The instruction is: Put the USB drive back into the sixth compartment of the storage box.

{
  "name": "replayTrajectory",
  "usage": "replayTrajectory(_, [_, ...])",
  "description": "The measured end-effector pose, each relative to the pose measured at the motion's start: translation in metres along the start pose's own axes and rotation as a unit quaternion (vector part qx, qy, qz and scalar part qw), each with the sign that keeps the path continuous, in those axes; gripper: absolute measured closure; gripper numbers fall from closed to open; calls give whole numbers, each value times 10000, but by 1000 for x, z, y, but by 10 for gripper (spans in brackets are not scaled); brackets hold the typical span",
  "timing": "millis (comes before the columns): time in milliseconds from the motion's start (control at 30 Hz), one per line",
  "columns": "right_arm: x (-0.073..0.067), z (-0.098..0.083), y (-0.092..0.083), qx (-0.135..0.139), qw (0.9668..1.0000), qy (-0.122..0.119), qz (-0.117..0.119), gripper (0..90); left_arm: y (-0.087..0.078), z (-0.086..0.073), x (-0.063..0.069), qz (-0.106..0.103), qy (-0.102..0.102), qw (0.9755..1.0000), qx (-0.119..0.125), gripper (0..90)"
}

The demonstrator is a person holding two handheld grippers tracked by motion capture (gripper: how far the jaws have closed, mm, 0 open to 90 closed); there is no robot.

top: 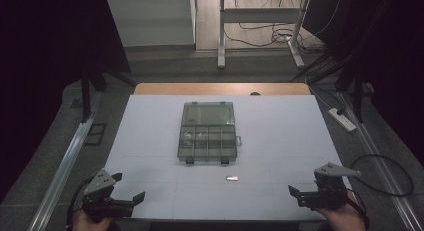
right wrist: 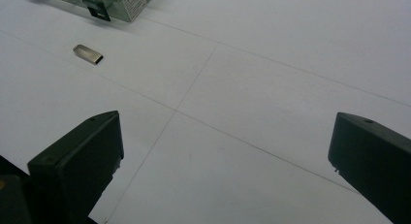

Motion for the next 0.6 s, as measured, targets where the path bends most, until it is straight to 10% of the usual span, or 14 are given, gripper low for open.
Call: replayTrajectory(600, [-7, 1, 5, -239, 9991, -343, 7, 3, 0, -1, -1, 28, -66, 10000, -24, 0])
Point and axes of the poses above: each handheld gripper's, and its own axes: y roughly forward along the jaws, z roughly out of its top, x roughly to its right, the point moved 3 cm from there along y, roughly forward along the jaws, and after that the axes turned 3 degrees about y, right-handed, at the moved point
